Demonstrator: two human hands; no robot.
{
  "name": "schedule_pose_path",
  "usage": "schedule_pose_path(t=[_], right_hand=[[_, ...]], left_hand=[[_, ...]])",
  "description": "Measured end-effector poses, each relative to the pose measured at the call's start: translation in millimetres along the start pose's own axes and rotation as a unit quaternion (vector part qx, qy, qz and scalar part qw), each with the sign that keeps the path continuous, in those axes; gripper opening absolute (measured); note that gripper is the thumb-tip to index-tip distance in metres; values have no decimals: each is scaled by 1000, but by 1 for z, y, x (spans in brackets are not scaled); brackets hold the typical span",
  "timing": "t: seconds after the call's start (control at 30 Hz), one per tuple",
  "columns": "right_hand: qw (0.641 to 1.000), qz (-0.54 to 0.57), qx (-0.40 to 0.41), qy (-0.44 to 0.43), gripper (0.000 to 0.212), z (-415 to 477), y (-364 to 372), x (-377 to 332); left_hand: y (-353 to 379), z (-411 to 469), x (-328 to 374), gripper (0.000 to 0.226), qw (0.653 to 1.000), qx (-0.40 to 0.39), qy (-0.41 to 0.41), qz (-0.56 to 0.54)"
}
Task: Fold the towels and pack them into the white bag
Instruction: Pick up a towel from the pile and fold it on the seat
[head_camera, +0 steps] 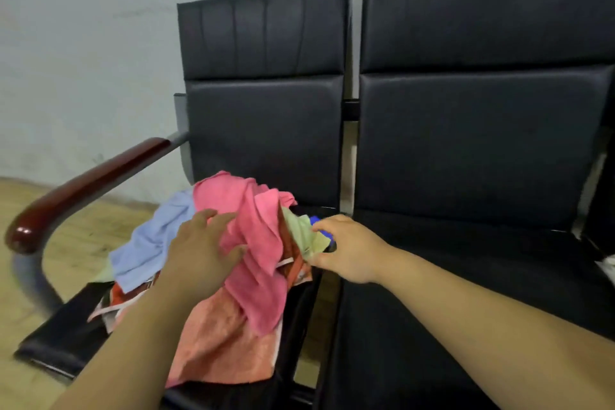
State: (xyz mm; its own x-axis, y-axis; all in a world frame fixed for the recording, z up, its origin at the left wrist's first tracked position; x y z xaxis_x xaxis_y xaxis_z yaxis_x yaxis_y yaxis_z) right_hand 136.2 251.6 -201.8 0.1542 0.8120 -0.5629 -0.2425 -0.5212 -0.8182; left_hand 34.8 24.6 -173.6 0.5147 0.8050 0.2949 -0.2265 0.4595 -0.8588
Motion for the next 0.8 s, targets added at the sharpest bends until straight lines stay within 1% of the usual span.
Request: schedule_pose_path(t=[0.07, 0.13, 0.2, 0.27, 0.3, 0.4, 0.47, 0.57, 0.7, 0.8], right_hand=[[1000, 12, 18, -16, 66, 25, 10, -21], [998, 37, 35, -27, 61, 46, 17, -41], [997, 60, 37, -33, 63, 60, 29, -56], [997, 66, 41, -28, 67, 70, 45, -60], [996, 64, 50, -21, 66, 73, 51, -58], [992, 87, 97, 2, 52, 78, 57, -47], [986, 110, 122, 19, 46, 80, 55, -41], [983, 130, 126, 25, 43, 78, 51, -37], [981, 147, 123, 23, 38, 63, 25, -28], [982, 122, 142, 11, 30, 46, -13, -19]], left_hand=[[-1, 5, -18, 72, 999, 13, -40, -20], [2, 12, -31, 69, 997, 20, -62, -45], [8, 18, -38, 67, 994, 24, -73, -75], [15, 23, -41, 64, 990, 27, -82, -108], [18, 26, -41, 62, 990, 31, -80, -113], [24, 32, -39, 57, 988, 43, -89, -115], [27, 32, -34, 60, 987, 38, -94, -127], [29, 29, -27, 63, 987, 30, -84, -134], [14, 24, -19, 56, 982, 60, -90, -152], [0, 21, 6, 40, 982, 73, -43, -169]])
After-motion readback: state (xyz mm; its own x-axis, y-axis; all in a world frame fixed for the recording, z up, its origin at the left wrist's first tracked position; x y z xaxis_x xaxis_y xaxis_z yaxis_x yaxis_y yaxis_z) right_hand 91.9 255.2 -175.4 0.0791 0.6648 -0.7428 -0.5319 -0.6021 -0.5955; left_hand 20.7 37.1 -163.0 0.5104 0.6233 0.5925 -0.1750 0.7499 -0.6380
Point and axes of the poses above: each hand's wrist, its own z-axis towards the middle knuckle, its own y-axis out of the palm, x = y × z, the point moved 9 cm from there along z, towards the middle knuckle, and after that the axes turned 11 degrees about x, right-handed, at the moved point
